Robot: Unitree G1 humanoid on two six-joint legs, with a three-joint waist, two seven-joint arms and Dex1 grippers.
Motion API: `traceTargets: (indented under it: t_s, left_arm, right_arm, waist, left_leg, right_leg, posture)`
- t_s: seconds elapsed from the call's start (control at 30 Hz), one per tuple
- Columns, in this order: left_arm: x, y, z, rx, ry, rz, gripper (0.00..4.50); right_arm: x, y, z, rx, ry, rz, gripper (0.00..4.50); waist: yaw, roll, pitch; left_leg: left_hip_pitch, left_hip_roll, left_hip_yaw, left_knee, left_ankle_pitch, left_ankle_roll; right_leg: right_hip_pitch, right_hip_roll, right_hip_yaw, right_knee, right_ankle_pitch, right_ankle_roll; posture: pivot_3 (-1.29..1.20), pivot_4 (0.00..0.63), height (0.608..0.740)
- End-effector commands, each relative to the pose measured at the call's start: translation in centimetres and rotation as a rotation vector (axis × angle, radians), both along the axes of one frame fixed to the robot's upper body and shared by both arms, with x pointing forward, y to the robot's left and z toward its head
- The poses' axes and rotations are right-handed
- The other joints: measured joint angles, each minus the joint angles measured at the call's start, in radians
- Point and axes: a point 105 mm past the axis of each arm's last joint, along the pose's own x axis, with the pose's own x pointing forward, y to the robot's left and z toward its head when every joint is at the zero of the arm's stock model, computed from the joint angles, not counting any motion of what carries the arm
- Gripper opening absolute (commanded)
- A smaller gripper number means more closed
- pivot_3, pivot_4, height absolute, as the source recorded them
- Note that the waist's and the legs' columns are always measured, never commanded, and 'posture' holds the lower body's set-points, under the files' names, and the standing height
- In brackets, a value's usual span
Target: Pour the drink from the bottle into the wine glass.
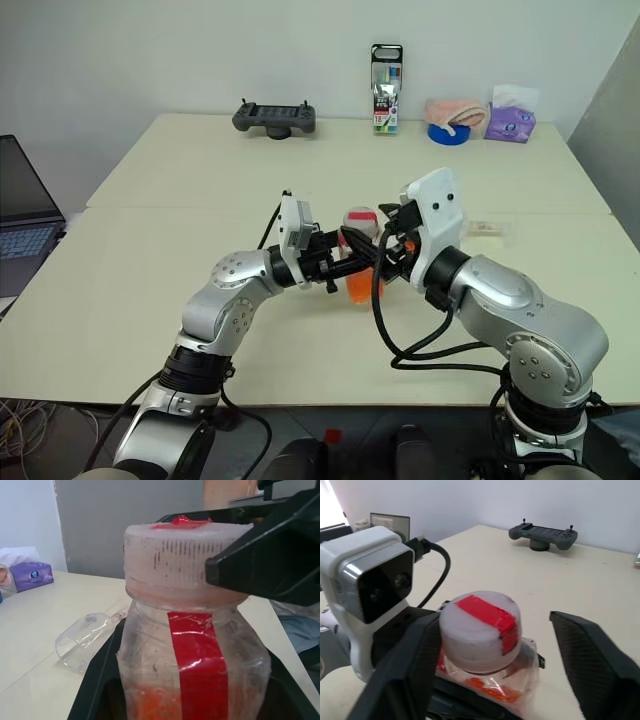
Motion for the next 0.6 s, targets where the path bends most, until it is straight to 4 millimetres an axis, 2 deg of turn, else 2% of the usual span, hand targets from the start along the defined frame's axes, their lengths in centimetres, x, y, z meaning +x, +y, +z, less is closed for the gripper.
traceTargets:
  t_s: [0.03,0.07,0.1,0.17,0.23,0.4,0.53,0.6]
  left_arm:
    - [-0.4,-0.2,1.5,-0.029,-0.056,-0.018,1.82]
    - [-0.4,-0.2,1.5,-0.029,-0.056,-0.018,1.82]
    - [-0.4,-0.2,1.5,-0.028,-0.057,-0.017,1.82]
    - [-0.5,-0.1,1.2,-0.014,-0.058,-0.021,1.82]
    - [-0.8,-0.2,0.8,0.021,-0.07,-0.034,1.82]
    - [-1.2,-0.3,0.6,0.023,-0.056,-0.043,1.82]
    - [-1.8,-0.7,0.2,0.031,-0.045,-0.062,1.82]
    - [-2.0,-0.9,0.0,0.032,-0.034,-0.066,1.82]
  right_arm:
    - [-0.1,-0.7,1.5,0.014,-0.066,-0.034,2.27]
    - [0.0,-0.7,1.6,0.012,-0.071,-0.032,1.97]
    - [0.1,-0.7,1.9,0.008,-0.081,-0.021,1.87]
    - [0.2,-0.6,2.6,0.001,-0.117,0.037,1.87]
    - [-0.7,0.1,3.9,0.028,-0.183,0.187,1.87]
    - [-2.6,0.8,2.8,-0.117,-0.172,0.576,1.87]
    - [-2.2,2.1,5.3,-0.133,-0.26,0.781,1.87]
    - [-2.8,2.8,5.8,-0.157,-0.28,0.925,1.87]
  waist:
    - [0.0,0.0,0.0]
    - [0.0,0.0,0.0]
    - [0.0,0.0,0.0]
    - [0.0,0.0,0.0]
    - [-0.001,0.0,0.0]
    - [-0.001,0.0,0.0]
    - [-0.012,0.0,0.0]
    - [-0.013,0.0,0.0]
  left_leg:
    - [0.0,0.0,0.0,0.0,0.0,0.0]
    - [0.0,0.0,0.0,0.0,0.0,0.0]
    - [0.0,0.0,0.0,0.0,0.0,0.0]
    - [0.0,0.0,0.001,0.0,0.0,0.0]
    - [0.0,0.0,0.0,0.0,0.0,0.0]
    - [0.0,0.0,0.0,0.0,0.0,0.0]
    - [0.001,0.001,0.002,0.0,0.0,0.001]
    - [0.002,0.002,0.001,0.0,0.0,0.001]
  right_leg:
    - [0.0,0.0,0.0,0.0,0.0,0.0]
    - [0.0,0.0,0.0,0.0,0.0,0.0]
    - [0.0,0.0,0.0,0.0,0.0,0.0]
    - [0.0,0.0,0.0,0.0,0.0,0.0]
    - [0.0,0.0,0.0,0.0,0.0,0.0]
    - [0.001,0.0,0.0,-0.001,0.0,0.0]
    - [0.0,0.0,0.0,0.0,0.0,0.001]
    - [0.0,0.002,-0.001,0.0,-0.001,0.001]
  posture:
    - [0.0,0.15,0.74]
    - [0.0,0.15,0.74]
    - [0.0,0.15,0.74]
    - [0.0,0.15,0.74]
    - [0.0,0.15,0.74]
    - [0.0,0.15,0.74]
    - [0.0,0.15,0.74]
    - [0.0,0.15,0.74]
